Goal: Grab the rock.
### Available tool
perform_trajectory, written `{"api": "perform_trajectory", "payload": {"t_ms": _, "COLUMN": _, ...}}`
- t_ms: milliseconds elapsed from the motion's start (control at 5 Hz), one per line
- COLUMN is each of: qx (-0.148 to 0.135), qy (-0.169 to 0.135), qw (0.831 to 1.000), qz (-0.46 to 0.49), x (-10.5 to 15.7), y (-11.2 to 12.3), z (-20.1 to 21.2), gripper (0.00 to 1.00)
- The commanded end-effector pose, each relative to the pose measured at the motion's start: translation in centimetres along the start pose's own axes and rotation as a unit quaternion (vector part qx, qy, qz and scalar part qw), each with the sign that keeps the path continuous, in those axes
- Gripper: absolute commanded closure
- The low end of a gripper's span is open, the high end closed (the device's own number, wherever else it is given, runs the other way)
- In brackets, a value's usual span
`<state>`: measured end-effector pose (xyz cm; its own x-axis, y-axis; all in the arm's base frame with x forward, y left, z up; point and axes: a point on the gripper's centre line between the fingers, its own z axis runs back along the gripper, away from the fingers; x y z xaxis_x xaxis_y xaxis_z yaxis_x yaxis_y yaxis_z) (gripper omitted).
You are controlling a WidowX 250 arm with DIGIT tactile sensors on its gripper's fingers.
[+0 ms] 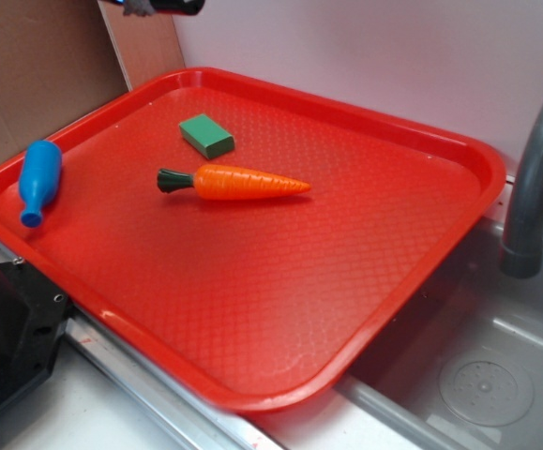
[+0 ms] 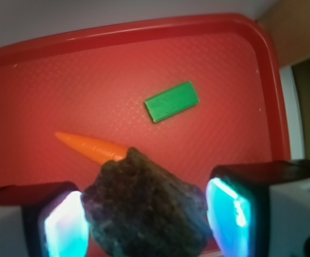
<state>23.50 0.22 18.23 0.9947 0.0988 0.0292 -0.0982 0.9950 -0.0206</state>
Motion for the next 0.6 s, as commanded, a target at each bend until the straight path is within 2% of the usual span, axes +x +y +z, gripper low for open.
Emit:
{"api": "perform_trajectory", "payload": {"t_ms": 0, "qx": -0.020, "qy": -0.017, "qw": 0.996, "qz": -0.080, "x": 0.2, "y": -0.5, "z": 3.0, "gripper": 1.00}}
{"api": "perform_trajectory", "payload": {"t_ms": 400, "qx": -0.019, "qy": -0.019, "qw": 0.994, "qz": -0.110, "x": 1.2, "y": -0.2, "z": 3.1, "gripper": 1.00}}
